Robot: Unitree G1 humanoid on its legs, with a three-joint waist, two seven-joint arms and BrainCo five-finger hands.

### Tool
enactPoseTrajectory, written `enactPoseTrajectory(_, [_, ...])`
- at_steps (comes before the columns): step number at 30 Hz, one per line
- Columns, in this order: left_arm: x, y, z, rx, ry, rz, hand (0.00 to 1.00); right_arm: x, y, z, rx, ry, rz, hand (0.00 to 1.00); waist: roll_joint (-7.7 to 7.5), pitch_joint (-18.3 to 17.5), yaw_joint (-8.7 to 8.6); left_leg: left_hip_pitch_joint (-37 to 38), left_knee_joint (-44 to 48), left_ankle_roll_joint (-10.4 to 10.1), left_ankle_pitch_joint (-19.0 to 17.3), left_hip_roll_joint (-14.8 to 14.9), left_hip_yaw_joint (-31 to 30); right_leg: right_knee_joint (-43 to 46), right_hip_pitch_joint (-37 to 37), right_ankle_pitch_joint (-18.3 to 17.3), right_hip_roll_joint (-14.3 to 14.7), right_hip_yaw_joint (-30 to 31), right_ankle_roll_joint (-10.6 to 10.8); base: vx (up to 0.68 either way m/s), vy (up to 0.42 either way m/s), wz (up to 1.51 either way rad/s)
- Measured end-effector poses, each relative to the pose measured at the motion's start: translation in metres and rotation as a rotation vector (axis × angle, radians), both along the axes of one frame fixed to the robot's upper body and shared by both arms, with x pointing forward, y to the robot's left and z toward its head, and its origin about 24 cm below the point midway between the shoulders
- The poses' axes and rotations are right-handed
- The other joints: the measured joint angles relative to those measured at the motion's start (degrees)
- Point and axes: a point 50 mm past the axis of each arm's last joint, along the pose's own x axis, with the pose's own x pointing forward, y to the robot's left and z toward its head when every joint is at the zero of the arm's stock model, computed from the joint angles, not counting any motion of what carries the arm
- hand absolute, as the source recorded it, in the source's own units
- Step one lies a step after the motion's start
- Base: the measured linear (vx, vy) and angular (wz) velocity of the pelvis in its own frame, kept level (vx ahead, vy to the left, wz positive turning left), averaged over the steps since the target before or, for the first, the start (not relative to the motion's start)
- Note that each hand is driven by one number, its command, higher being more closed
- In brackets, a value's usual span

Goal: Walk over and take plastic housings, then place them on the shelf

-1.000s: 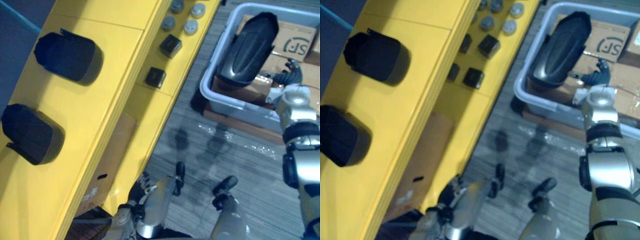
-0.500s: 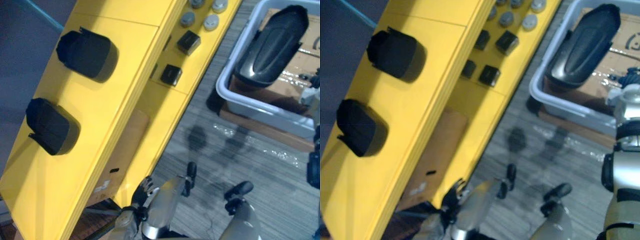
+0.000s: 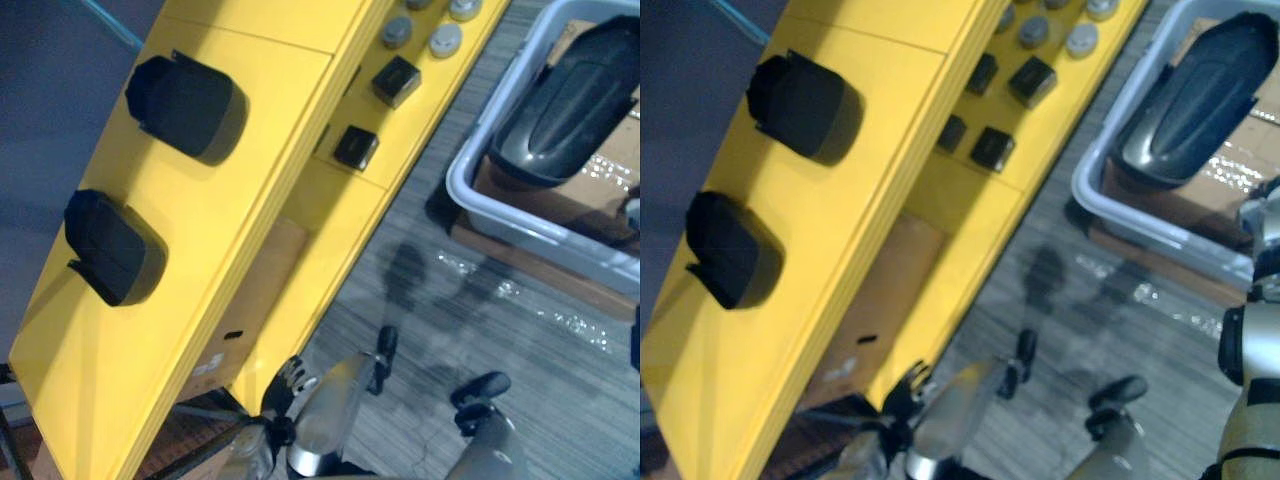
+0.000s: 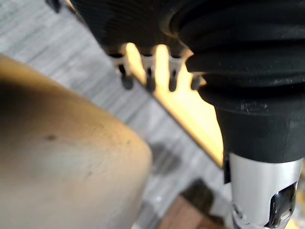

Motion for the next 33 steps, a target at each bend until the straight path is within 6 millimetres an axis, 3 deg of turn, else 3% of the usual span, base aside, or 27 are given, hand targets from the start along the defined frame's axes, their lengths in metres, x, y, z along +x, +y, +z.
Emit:
enactPoseTrajectory(4, [-0.001,0.000,0.000,0.002,-0.004,0.004,0.00,0.000,0.003,0.017,-0.123,-0.143,-0.081,0.00,0.00,0.0,-0.34,0.0,1.3,0.1,-0.8,0.1,-0.1,0.3,0.5,-0.3,0.0,0.0,0.3,-0.02,0.050,-0.01])
enactPoseTrajectory(6, [-0.001,0.000,0.000,0.005,-0.005,0.008,0.00,0.003,0.012,0.040,-0.209,-0.288,-0.072,0.00,0.00,0.0,-0.59,0.1,1.3,0.1,-0.9,0.2,0.2,0.3,0.5,-0.3,0.0,0.2,0.3,-0.02,0.055,-0.04])
enactPoseTrajectory(7, [-0.002,0.000,0.000,0.004,-0.005,0.008,0.00,0.007,0.021,0.057,-0.266,-0.391,-0.040,0.00,0.00,0.0,-0.60,0.4,1.2,0.1,-0.9,0.3,0.5,0.4,0.5,-0.3,0.0,0.4,0.3,-0.01,0.045,-0.07])
enactPoseTrajectory(9, [-0.002,0.000,0.000,0.004,-0.006,0.006,0.00,0.009,0.031,0.070,-0.332,-0.456,-0.005,0.00,0.00,0.0,-0.60,0.8,1.0,0.0,-0.9,0.3,0.8,0.5,0.5,-0.3,0.0,0.7,0.3,0.00,0.026,-0.09])
enactPoseTrajectory(12, [-0.003,-0.003,0.000,0.004,-0.007,-0.007,0.00,0.019,0.066,0.097,-0.516,-0.588,0.159,0.00,0.00,0.0,-1.19,2.3,0.3,0.0,-0.9,0.4,1.3,1.4,0.8,-0.7,-0.3,1.5,0.5,0.00,0.018,-0.09])
enactPoseTrajectory(15, [-0.004,-0.003,-0.001,0.005,-0.004,-0.009,0.00,0.028,0.094,0.105,-0.592,-0.624,0.353,0.00,0.00,0.0,-1.57,2.9,0.1,-0.1,-0.9,0.3,1.3,2.7,0.8,-1.9,-0.7,1.7,0.6,0.00,0.004,-0.02])
enactPoseTrajectory(17, [-0.004,-0.003,-0.001,0.004,-0.005,-0.011,0.00,0.036,0.108,0.103,-0.581,-0.586,0.504,0.00,0.00,0.0,-1.53,3.1,0.0,-0.2,-0.9,0.3,1.1,3.6,0.8,-2.4,-0.9,1.6,0.3,-0.01,-0.001,0.05])
enactPoseTrajectory(23, [-0.004,-0.003,-0.001,0.000,-0.007,-0.014,0.00,0.053,0.123,0.086,-0.403,-0.486,0.710,0.00,0.01,0.0,-1.02,3.2,-0.5,-0.3,-0.8,0.1,0.6,5.1,0.5,-3.5,-1.7,1.1,0.3,0.01,0.012,0.06])
enactPoseTrajectory(33, [-0.008,0.003,-0.006,0.015,0.029,0.011,0.00,0.057,0.084,0.010,-0.049,-0.204,0.531,0.00,0.07,0.0,1.50,3.1,-0.8,-0.4,-0.8,-0.1,-0.3,5.1,1.1,-3.8,-1.9,-0.3,0.2,0.01,0.030,0.05])
